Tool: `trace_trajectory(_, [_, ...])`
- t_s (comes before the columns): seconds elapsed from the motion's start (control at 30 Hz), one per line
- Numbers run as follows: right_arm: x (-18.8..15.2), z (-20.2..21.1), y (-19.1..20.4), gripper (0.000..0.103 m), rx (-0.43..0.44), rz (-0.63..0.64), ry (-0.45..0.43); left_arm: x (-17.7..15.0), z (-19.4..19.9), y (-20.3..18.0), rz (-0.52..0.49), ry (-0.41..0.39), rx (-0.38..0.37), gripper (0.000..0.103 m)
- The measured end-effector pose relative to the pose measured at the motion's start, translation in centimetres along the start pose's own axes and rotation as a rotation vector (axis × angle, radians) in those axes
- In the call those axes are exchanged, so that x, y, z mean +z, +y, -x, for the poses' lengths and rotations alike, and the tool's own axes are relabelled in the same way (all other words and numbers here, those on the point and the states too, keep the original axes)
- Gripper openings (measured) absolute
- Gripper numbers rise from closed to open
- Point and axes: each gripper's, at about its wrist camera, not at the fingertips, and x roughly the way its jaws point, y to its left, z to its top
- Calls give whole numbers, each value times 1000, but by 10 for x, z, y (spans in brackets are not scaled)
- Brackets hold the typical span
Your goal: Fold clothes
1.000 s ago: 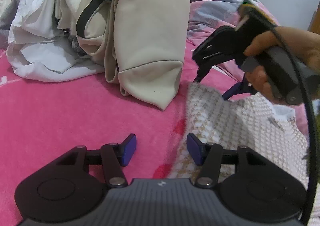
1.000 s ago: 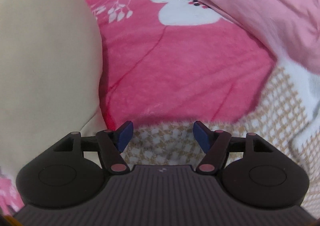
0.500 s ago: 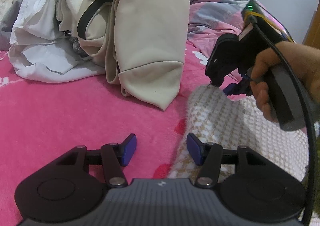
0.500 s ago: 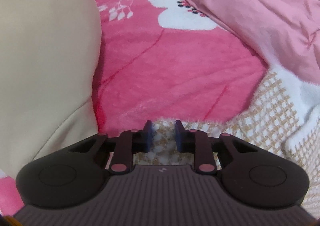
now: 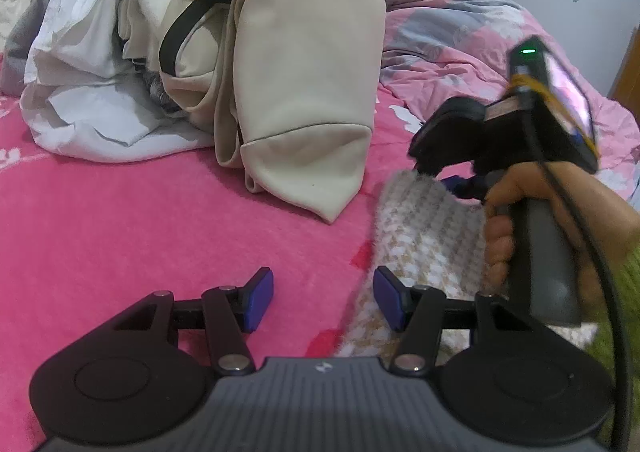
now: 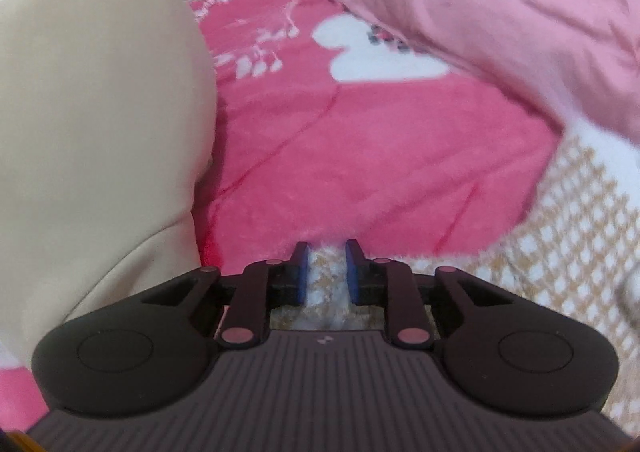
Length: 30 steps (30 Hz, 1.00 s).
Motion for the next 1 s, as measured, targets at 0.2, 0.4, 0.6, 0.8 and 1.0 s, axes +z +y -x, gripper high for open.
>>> trace_trajectory(0.2, [-27, 123, -66, 32, 42, -102, -193, 5, 0, 8, 26, 19, -42, 59])
trace_trajectory(0.4, [-81, 286, -156, 38, -11, -144, -399, 17, 1, 14, 109, 76, -93, 58])
trace_trajectory(0.6, [-173, 301, -208, 37, -210, -55, -341, 11, -2, -10, -159, 90, -119, 61])
trace_trajectory(0.8, [-235, 246, -233, 37, -274, -81, -329, -6, 16, -35, -393, -45, -24, 62])
trace_trajectory(1.0, [-245, 270, -190, 36, -289, 89, -439, -11, 45, -52, -468, -68, -148, 64])
